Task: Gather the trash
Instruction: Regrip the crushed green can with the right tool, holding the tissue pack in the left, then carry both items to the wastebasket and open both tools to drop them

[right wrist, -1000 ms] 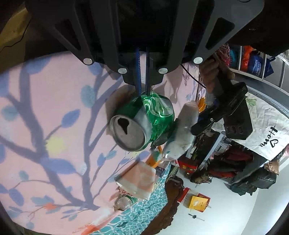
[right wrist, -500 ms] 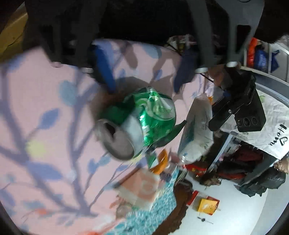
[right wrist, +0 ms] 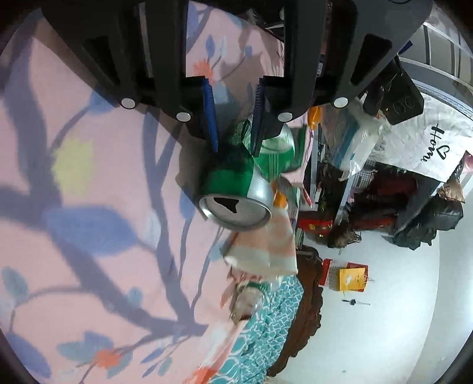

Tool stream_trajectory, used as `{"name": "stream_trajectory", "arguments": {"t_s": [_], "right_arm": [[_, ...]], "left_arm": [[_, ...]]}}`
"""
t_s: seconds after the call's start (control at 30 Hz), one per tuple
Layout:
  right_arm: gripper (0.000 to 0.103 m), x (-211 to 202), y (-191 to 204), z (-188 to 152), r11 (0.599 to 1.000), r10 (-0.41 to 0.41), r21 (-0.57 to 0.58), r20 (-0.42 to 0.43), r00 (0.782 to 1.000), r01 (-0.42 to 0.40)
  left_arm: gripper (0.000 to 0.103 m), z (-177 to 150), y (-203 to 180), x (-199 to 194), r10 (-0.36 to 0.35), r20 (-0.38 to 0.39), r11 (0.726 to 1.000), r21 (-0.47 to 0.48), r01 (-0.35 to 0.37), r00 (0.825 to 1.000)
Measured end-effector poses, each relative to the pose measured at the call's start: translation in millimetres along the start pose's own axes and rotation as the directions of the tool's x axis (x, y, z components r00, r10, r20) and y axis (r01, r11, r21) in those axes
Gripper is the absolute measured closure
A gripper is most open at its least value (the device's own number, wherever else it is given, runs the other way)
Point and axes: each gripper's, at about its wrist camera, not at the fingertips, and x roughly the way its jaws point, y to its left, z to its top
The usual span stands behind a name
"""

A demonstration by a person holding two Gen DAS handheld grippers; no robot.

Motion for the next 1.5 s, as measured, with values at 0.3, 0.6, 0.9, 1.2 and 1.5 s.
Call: {"name": "stream_trajectory", "arguments": {"t_s": [0.3,0.6,0.9,1.2,1.5], "right_arm": [[0.074,30.3,14.4,2.4,0.999,-0.006,-0.047,-0.066,0.998,0.003],[0.089,30.0,20.3,22.7,0.995,0.001,-0.096,0.018,1.0,0.0],[0.089,-92.7,-39.2,57.7,0.999,-0.04,-0.017,0.295,0.955,0.047],[0.089,-225.2,-114.6,102.8,0.985,-0.168,0.121,0.546,0.821,0.121],[0.058,-257.3,-145.0,144.2,0.963,-0.268,0.178,0.577,0.771,0.202]], "left_arm": [[0.031,5.8,-6.3,11.1,0.036,-0.02,0.999,0.002,-0.036,0.999],[0.031,17.0,-11.5,21.3,0.056,-0.047,0.998,0.008,-0.056,0.997],[0.032,60.9,-78.2,111.7,-0.078,-0.155,0.993,0.075,0.09,0.985],[0.032,113.7,-174.2,289.5,-0.232,-0.337,0.968,0.016,0.252,0.912],[0.026,121.5,-240.3,412.0,-0.196,-0.431,0.977,-0.013,0.211,0.881]]}}
